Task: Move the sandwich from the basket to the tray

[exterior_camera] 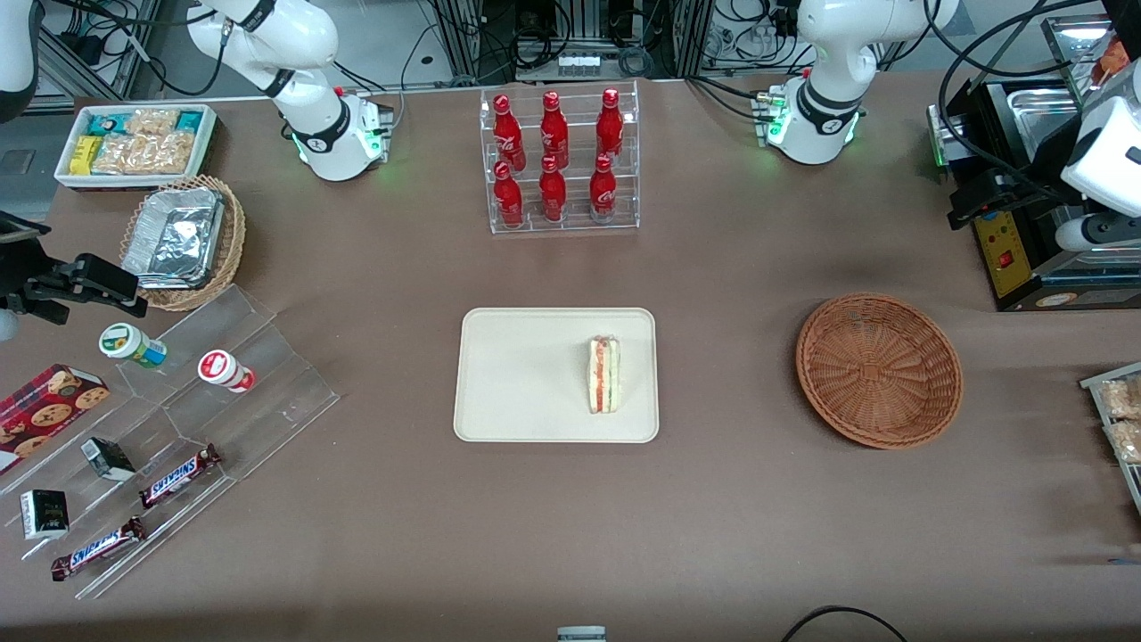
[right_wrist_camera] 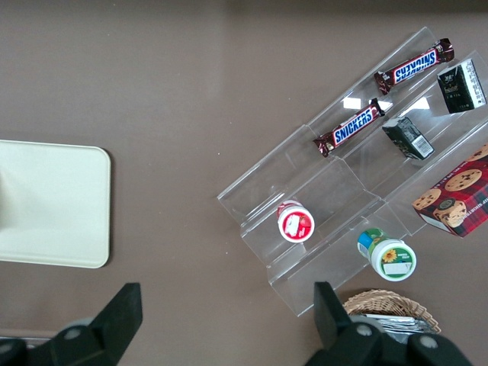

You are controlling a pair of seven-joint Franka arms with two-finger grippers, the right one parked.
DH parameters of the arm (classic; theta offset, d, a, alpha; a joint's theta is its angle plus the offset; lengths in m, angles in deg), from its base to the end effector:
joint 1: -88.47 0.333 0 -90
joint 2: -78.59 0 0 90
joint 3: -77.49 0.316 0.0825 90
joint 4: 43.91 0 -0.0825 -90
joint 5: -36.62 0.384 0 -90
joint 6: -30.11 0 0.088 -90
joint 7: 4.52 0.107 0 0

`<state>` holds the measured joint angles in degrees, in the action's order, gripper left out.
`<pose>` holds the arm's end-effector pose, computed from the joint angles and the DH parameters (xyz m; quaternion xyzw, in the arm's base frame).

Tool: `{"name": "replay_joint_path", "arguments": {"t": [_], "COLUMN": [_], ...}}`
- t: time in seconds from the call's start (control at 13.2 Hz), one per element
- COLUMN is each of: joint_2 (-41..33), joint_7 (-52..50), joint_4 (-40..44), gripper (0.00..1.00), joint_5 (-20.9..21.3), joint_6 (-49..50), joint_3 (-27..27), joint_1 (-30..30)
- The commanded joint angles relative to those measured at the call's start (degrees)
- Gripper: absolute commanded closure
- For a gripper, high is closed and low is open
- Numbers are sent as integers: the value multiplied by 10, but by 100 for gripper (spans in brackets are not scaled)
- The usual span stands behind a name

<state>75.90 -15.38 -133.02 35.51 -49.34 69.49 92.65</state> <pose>0.5187 -0.0389 0.6417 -0.9963 -0.0604 0.0613 0.0015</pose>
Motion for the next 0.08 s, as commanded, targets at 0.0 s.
{"name": "replay_joint_path", "arguments": {"t": [0.0], "joint_2": [-14], "joint_7": [8], "joint_4": [-5], "gripper": [0], "joint_5": [-8], "joint_6": [7], "joint_3": [-6], "joint_1": [6]}}
